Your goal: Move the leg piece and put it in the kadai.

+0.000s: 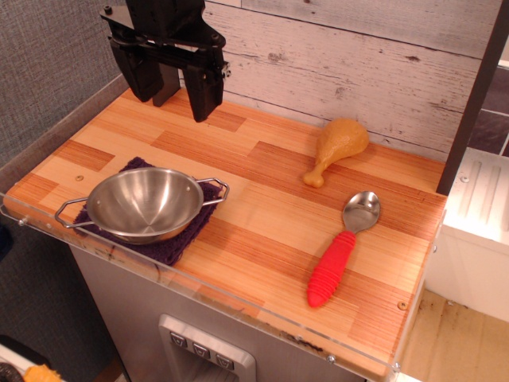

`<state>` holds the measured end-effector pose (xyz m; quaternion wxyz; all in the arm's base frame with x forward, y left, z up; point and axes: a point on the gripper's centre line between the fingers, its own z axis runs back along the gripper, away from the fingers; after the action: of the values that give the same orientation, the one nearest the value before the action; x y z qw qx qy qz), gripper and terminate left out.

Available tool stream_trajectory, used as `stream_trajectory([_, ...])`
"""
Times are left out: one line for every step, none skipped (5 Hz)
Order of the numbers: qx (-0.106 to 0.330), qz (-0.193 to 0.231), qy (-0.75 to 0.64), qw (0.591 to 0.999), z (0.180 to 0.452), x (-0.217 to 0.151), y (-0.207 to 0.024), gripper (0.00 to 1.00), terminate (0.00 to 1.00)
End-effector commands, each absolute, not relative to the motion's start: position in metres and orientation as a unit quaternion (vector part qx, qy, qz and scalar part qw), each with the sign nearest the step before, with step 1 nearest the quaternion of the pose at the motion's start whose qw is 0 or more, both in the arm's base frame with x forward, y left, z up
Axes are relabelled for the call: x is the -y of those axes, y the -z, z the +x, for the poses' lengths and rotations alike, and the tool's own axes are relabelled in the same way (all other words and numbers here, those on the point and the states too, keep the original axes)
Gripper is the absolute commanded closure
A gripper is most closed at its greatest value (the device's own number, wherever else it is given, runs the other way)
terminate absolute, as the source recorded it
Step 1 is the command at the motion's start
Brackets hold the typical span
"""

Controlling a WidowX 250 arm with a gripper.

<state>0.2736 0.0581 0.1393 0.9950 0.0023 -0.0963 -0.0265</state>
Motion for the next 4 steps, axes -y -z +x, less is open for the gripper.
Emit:
stream_trajectory([0.096,0.002,0.027,0.995,0.274,-0.058,-0.139,0.00,0.00])
stream_trajectory([0.183,-0.015,-0.013,0.983,0.287,-0.055,-0.150,0.00,0.00])
stream_trajectory([0.211,-0.031,-0.013,0.977,0.311,-0.039,-0.147,0.00,0.00])
stream_trajectory([0.206,-0.030,-0.006,0.978,0.341,-0.017,-0.136,0.00,0.00])
